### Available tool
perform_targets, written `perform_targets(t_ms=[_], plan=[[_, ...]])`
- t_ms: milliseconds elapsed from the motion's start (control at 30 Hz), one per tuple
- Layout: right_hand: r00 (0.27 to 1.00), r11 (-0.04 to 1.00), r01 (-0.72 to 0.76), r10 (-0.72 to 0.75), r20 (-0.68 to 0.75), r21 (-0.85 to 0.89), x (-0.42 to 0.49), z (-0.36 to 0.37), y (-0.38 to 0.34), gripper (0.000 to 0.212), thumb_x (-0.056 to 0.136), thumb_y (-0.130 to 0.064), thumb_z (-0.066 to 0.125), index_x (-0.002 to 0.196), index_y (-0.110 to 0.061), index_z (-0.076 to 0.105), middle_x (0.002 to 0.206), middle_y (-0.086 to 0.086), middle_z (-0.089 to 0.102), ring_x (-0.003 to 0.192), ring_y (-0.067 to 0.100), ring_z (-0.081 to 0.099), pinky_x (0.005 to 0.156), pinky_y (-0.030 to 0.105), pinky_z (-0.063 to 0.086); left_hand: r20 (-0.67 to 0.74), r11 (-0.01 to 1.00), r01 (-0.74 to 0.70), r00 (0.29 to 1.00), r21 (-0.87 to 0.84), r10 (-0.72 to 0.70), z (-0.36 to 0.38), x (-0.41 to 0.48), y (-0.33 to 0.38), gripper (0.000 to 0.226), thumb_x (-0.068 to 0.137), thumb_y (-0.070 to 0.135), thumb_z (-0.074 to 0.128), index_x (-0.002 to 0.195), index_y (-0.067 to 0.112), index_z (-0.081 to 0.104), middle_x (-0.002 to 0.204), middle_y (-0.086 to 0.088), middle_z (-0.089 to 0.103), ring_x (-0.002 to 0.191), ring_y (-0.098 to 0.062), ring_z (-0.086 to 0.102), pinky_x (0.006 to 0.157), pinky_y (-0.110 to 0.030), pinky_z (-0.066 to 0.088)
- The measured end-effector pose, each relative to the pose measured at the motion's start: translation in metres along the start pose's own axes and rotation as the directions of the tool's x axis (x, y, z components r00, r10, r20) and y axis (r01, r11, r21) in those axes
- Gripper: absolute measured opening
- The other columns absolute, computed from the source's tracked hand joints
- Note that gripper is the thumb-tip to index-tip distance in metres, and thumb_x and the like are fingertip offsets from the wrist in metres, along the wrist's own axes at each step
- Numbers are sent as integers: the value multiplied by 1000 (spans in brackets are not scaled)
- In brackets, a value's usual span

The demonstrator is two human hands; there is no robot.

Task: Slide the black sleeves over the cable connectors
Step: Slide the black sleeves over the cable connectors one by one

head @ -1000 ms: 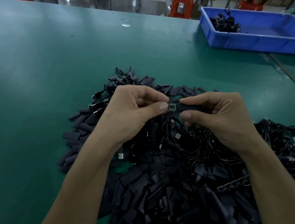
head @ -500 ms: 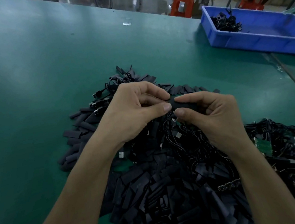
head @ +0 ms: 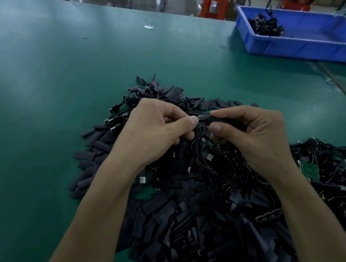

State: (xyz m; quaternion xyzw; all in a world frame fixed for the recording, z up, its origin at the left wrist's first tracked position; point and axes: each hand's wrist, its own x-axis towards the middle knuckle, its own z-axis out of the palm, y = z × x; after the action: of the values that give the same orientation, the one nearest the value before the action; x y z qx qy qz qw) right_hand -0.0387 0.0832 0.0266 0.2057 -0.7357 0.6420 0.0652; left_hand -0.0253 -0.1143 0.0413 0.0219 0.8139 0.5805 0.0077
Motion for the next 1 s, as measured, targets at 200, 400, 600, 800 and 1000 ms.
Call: perform_targets(t_ms=[200, 400, 600, 800, 1000], plan=[[1000, 1000, -2, 1, 21, 10, 1, 0, -1, 21, 76, -19, 79, 96, -23, 75, 81, -7, 77, 68, 9, 73, 66, 16, 55, 38, 998, -49, 998, 34, 47, -1, -1, -1, 18, 91, 30, 71, 77, 20, 75, 68, 7, 75, 54, -6, 56, 53, -18, 47], [1000, 1000, -20, 20, -20, 15, 0, 2, 0, 13, 79, -19, 76, 91, -20, 74, 75, -5, 75, 62, 10, 71, 62, 16, 55, 42, 992, -97, 995, 87, 94, -1, -1, -1, 19, 92, 32, 71, 76, 23, 74, 67, 10, 74, 55, -14, 56, 54, -33, 50], [999, 999, -34, 33, 31, 35, 0, 3, -2, 19, 76, -16, 78, 93, -20, 75, 79, -6, 77, 66, 9, 73, 65, 16, 56, 81, 984, -123, 990, 127, 113, -1, -3, 1, 19, 93, 32, 70, 76, 24, 75, 68, 10, 74, 55, -15, 56, 54, -35, 51], [998, 1000, -7, 8, -62, 9, 1, 6, 1, 26, 77, -20, 81, 101, -26, 73, 80, -3, 77, 68, 12, 72, 65, 19, 56, 73, 989, -106, 992, 103, 99, 0, -2, 0, 18, 94, 27, 68, 78, 23, 75, 68, 14, 74, 52, 3, 57, 53, -11, 44], [935, 999, 18, 1, -356, 51, 2, 18, 5, 23, 81, -15, 82, 99, -27, 73, 83, -2, 77, 73, 15, 74, 67, 18, 55, -22, 990, -113, 993, 90, 115, 4, -1, -2, 20, 95, 27, 68, 75, 24, 74, 67, 13, 73, 49, 2, 56, 49, -10, 42]])
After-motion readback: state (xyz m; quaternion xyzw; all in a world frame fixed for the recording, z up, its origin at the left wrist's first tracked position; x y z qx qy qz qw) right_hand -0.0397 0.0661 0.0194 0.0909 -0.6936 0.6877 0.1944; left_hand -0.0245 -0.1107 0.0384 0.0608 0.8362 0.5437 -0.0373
